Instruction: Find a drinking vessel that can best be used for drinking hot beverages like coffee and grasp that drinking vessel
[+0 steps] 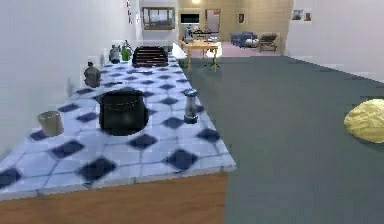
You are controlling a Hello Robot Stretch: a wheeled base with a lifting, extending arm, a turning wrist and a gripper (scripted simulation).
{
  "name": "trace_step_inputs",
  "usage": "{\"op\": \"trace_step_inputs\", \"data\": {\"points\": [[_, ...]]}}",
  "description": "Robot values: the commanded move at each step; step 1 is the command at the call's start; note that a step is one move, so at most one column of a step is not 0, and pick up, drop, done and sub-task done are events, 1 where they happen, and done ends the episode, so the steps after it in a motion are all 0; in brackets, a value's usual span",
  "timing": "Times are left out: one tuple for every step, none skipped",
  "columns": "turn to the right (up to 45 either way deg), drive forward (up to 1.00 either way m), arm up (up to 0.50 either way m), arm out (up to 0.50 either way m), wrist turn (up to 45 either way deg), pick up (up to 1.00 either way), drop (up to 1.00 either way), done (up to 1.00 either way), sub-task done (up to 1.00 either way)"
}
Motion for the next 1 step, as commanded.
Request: {"op": "trace_step_inputs", "data": {"points": [[0.0, 0.1, 0.0, 0.0, 0.0, 0.0, 0.0, 0.0, 0.0]]}}
